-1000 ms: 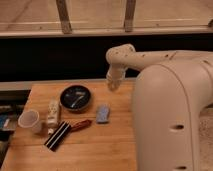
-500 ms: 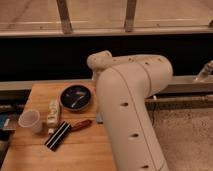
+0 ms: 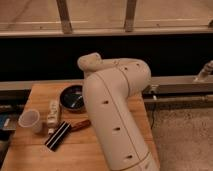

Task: Push the ceramic bowl across the table

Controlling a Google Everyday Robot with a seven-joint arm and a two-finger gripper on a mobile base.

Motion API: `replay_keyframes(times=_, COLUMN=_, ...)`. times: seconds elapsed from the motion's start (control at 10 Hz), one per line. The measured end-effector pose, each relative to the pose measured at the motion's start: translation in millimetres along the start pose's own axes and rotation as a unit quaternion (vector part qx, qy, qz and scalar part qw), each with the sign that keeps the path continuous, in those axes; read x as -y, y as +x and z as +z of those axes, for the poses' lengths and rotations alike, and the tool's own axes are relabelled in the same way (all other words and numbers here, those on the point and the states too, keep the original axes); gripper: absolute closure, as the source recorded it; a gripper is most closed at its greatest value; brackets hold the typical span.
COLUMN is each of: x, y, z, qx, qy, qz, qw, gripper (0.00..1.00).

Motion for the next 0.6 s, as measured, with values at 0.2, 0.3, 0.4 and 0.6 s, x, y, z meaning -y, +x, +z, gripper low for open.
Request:
replay_keyframes(times=0.2, x=-6, y=2, z=5, qx=-0.010, qy=0.000, qz=-0.008, qw=0.9999, gripper=1.00)
replay_keyframes(times=0.3, x=-8, y=3, z=7, qx=-0.017, qy=-0.002, qz=-0.011, qw=0.9998, gripper=1.00)
replay_keyframes(times=0.4, x=-11, y=3, z=8, qx=-0.023, qy=-0.008, qz=-0.014, qw=0.9996, gripper=1.00)
replay_keyframes(times=0.6, x=-24, y=3, z=10, qx=-0.033, qy=-0.018, qz=-0.025, qw=0.9990, gripper=1.00)
